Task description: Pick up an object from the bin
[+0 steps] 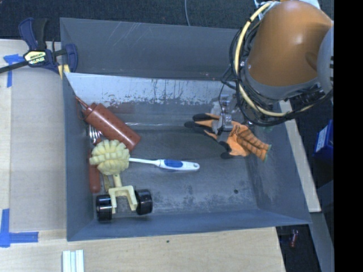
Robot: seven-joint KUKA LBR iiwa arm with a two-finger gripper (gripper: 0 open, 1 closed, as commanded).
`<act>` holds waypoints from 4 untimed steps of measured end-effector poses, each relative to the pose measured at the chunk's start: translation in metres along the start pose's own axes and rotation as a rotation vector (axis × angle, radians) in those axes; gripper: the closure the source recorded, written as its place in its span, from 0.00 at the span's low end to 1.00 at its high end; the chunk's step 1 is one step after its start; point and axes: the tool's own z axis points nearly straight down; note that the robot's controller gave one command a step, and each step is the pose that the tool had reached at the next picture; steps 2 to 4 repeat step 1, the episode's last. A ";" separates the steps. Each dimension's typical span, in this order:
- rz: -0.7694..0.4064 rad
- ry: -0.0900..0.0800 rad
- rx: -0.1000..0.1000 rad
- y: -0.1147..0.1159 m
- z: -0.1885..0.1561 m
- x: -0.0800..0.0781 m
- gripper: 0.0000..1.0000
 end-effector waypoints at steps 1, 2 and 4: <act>-0.053 -0.010 0.001 -0.001 0.085 -0.009 1.00; -0.053 -0.010 0.001 -0.001 0.085 -0.009 1.00; -0.053 -0.010 0.001 -0.001 0.085 -0.009 1.00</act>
Offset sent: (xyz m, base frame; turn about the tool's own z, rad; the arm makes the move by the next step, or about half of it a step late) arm -0.0085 -0.0316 -0.0960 0.0661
